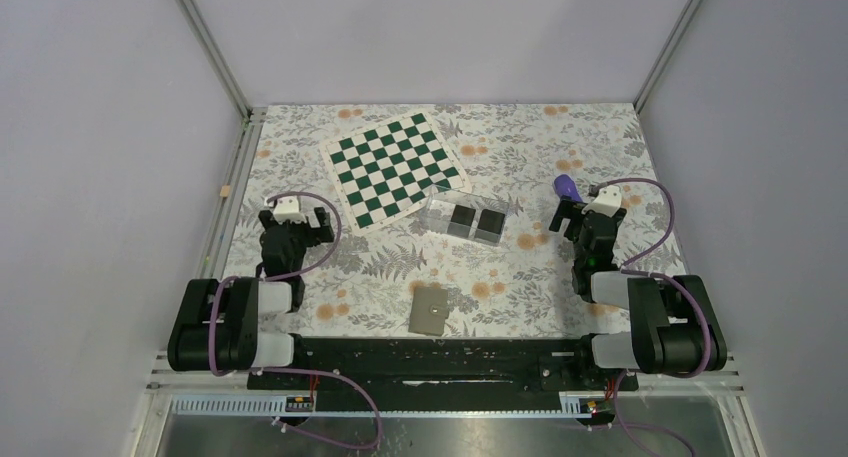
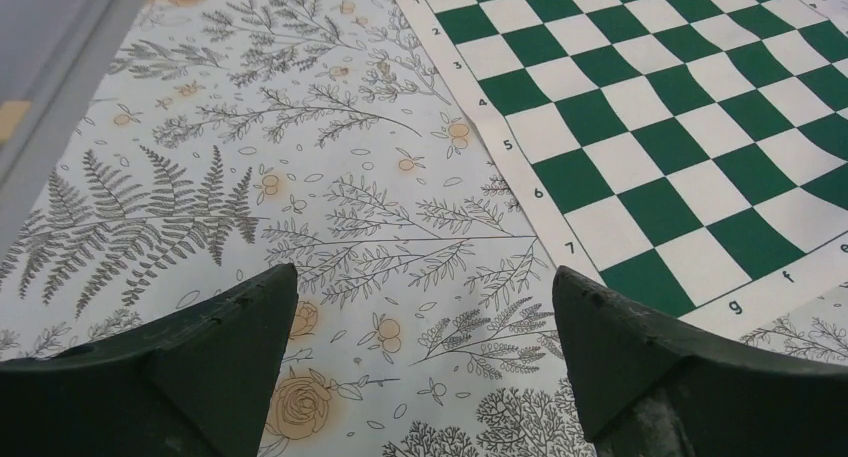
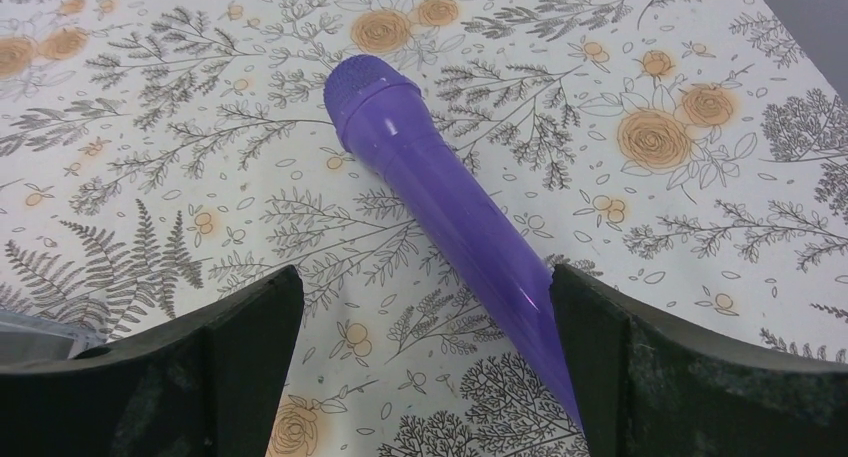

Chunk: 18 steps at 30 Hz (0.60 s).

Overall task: Put the credit cards into the card holder
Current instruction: Reset both arms

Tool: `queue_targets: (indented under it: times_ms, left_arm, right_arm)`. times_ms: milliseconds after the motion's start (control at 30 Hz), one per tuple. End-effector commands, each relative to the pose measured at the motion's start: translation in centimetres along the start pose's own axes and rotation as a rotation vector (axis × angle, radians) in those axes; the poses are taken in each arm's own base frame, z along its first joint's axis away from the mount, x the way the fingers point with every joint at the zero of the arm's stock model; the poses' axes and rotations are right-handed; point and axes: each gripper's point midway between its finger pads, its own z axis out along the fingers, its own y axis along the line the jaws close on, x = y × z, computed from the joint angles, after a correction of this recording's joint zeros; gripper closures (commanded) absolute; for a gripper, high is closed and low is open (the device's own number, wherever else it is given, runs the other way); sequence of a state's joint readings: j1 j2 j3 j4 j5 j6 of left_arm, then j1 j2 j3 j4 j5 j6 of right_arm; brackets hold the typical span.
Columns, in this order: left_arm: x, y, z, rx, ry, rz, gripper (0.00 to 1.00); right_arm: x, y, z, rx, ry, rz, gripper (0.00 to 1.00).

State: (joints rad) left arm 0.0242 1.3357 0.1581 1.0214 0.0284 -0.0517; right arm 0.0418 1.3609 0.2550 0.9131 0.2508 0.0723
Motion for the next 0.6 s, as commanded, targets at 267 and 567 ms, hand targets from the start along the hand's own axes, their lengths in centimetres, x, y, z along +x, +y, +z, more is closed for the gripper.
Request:
queue_targets:
  times_ms: [267, 567]
  left_arm:
    - [-3.98, -1.29, 2.08, 0.05, -0.084, 0.018, 0.01]
    - [-3.98, -1.23, 2.12, 0.047, -0.085, 0.017, 0.01]
  right_arm:
    - [-2.82, 0.46, 0.4, -0.018, -0.099, 0.023, 0.01]
    - [-2.76, 0.48, 0.4, -0.019, -0.097, 0.022, 0.01]
